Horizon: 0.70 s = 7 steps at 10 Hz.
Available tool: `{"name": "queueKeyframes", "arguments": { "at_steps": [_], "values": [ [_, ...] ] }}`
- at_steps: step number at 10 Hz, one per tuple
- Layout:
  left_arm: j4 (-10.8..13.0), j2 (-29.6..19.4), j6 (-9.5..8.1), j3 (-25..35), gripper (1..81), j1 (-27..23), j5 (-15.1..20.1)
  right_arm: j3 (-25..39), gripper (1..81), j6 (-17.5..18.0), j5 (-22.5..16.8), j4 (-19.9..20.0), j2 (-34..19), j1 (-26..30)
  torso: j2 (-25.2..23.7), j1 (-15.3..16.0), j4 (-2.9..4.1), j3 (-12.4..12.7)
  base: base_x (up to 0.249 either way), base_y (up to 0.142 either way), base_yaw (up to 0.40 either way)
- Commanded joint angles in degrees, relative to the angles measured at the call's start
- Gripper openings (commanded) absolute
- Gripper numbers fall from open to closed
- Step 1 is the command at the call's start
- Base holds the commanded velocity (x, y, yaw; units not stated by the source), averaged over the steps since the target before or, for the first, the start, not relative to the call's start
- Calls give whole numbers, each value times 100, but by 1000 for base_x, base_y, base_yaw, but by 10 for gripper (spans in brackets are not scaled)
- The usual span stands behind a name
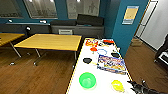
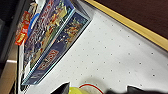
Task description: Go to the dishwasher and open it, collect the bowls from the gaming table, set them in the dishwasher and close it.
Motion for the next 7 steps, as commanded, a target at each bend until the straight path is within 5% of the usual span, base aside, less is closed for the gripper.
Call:
{"name": "queueKeyframes", "arguments": {
  "at_steps": [1, 7],
  "values": [
    [-19, -11, 13, 17, 811, -68, 329, -87, 811, 17, -121, -27, -179, 732, 0, 0, 0, 0, 0, 0, 0],
    [-27, -37, 4, 26, 811, -50, 329, -394, 811, 69, -112, -27, 339, 653, 0, 0, 0, 0, 0, 0, 0]
  ]
}}
